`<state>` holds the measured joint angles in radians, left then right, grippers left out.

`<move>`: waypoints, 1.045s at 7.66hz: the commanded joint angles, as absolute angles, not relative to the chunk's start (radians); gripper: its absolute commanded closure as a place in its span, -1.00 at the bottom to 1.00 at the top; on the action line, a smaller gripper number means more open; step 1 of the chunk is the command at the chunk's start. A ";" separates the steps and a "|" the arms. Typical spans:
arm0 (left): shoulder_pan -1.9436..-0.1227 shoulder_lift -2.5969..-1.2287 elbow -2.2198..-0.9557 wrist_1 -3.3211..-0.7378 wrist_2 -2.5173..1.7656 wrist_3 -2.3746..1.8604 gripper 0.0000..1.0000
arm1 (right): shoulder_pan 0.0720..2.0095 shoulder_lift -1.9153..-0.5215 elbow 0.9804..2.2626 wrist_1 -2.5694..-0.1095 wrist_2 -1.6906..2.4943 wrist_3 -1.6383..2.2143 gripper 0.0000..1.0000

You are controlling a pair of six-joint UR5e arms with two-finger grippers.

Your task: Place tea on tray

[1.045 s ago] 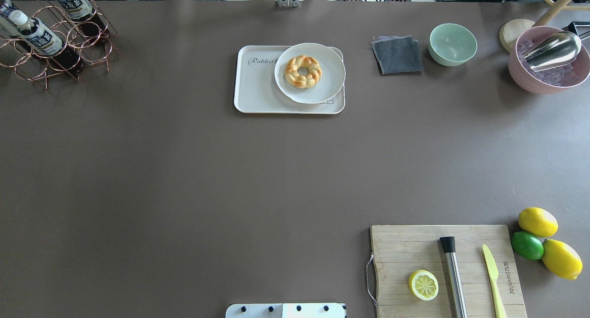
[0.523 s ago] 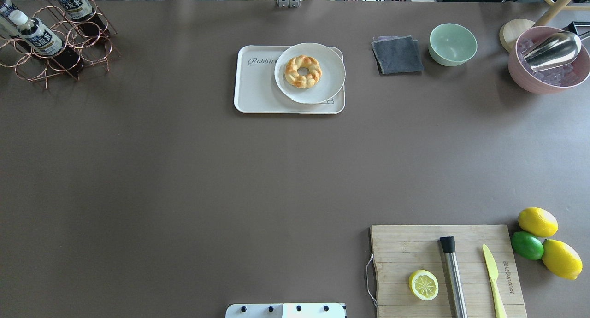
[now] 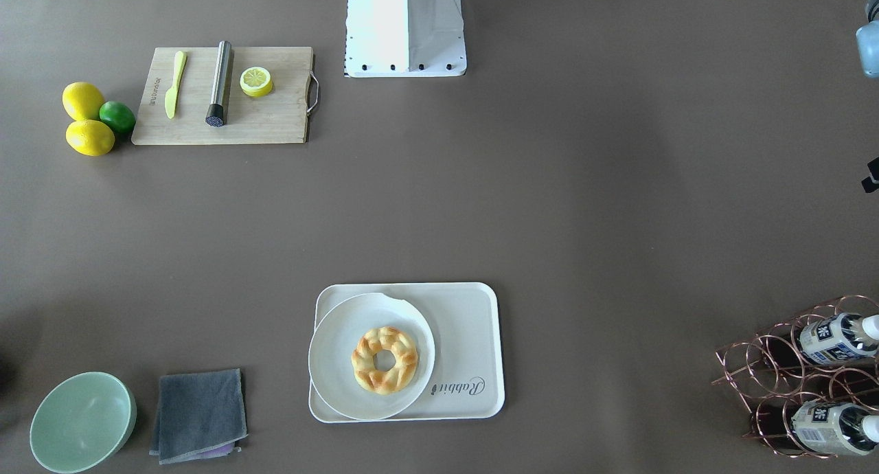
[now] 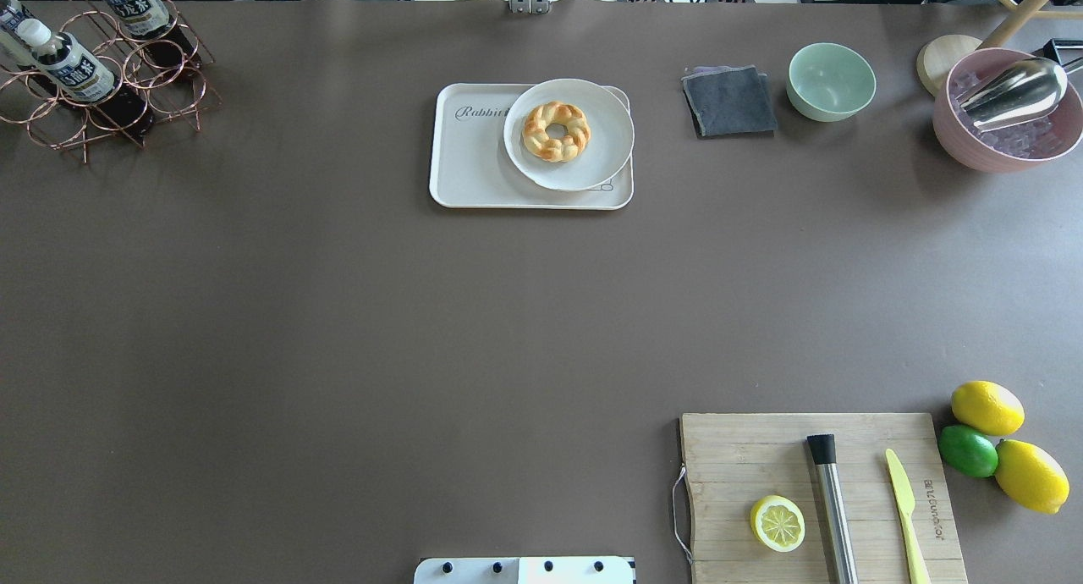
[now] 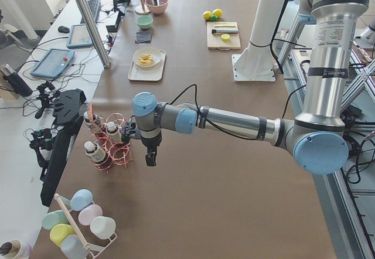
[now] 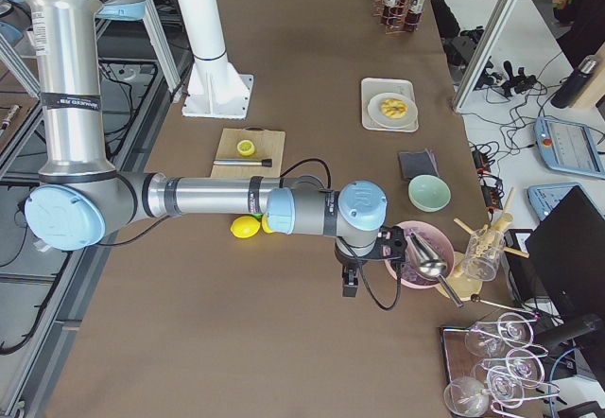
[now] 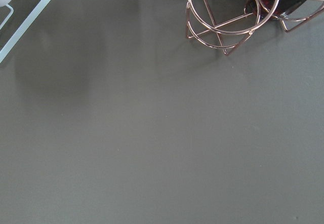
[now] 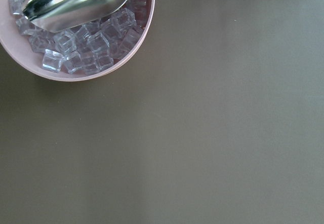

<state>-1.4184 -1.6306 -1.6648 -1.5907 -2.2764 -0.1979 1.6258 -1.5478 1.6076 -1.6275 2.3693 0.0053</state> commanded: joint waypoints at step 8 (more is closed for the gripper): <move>-1.445 -1.734 -1.629 -1.716 -2.283 -0.203 -0.95 | 1.637 -1.549 1.635 -1.629 2.370 0.011 -1.00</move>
